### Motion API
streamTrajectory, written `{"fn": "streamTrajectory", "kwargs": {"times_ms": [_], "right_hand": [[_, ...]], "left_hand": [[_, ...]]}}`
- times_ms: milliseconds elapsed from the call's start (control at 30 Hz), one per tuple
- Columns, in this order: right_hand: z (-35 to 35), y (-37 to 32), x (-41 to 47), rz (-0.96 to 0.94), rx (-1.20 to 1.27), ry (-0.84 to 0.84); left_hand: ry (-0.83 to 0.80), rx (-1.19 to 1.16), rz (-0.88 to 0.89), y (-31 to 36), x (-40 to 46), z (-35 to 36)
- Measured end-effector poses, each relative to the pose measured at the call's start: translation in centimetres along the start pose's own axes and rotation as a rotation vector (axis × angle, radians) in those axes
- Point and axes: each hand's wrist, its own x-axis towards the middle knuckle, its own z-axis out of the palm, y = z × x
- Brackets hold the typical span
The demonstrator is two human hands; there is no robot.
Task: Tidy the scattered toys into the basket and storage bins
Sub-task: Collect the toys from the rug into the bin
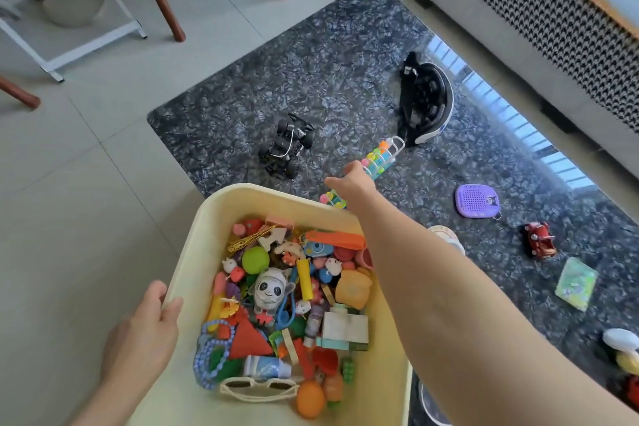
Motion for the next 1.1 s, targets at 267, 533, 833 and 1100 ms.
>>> {"fn": "streamTrajectory", "kwargs": {"times_ms": [267, 533, 833, 1100], "right_hand": [[-2.5, 1.4, 0.7, -0.083, 0.093, 0.306], [-7.8, 0.5, -9.5, -0.488, 0.606, 0.504], [3.2, 8.4, -20.2, -0.799, 0.201, 0.096], [12.8, 4.9, -16.7, -0.492, -0.054, -0.156]], "left_hand": [[0.003, 0.027, 0.016, 1.2, 1.1, 0.3], [-0.03, 0.058, 0.042, 4.1, 2.3, 0.5], [-0.108, 0.017, 0.1, 5.3, 4.2, -0.8], [-0.112, -0.022, 0.173, 6.2, 5.5, -1.2]]}}
